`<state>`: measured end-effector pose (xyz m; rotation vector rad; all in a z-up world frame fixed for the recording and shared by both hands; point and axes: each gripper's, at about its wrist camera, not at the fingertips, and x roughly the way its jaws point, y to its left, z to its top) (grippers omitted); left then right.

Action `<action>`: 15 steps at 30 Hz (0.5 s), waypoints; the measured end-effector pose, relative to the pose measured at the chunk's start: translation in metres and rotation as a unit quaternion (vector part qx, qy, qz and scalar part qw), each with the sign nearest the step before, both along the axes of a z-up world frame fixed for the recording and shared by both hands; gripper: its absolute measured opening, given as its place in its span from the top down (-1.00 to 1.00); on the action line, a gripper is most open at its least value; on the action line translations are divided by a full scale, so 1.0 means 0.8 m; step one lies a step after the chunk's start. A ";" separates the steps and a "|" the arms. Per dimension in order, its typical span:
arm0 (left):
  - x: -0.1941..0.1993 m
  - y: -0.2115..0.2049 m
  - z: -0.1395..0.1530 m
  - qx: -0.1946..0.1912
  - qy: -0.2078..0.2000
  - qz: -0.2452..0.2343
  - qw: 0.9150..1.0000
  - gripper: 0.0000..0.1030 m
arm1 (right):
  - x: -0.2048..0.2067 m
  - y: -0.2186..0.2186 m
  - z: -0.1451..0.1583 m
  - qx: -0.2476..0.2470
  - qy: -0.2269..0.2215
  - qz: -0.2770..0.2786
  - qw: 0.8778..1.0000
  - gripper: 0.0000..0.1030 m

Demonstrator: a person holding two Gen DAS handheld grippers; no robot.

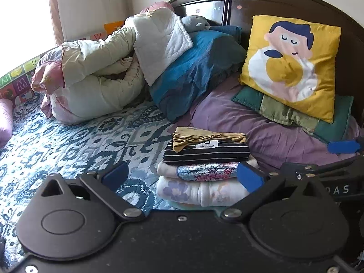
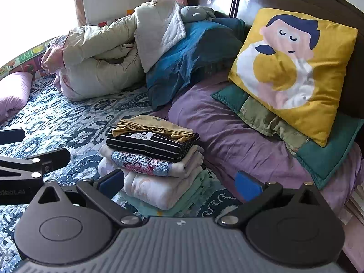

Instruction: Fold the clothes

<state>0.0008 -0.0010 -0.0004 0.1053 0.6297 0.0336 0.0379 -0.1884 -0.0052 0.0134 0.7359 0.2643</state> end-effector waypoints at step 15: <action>0.001 -0.004 0.005 -0.010 0.002 -0.001 1.000 -0.99 | -0.003 0.000 0.005 -0.003 -0.001 -0.001 1.000 -0.99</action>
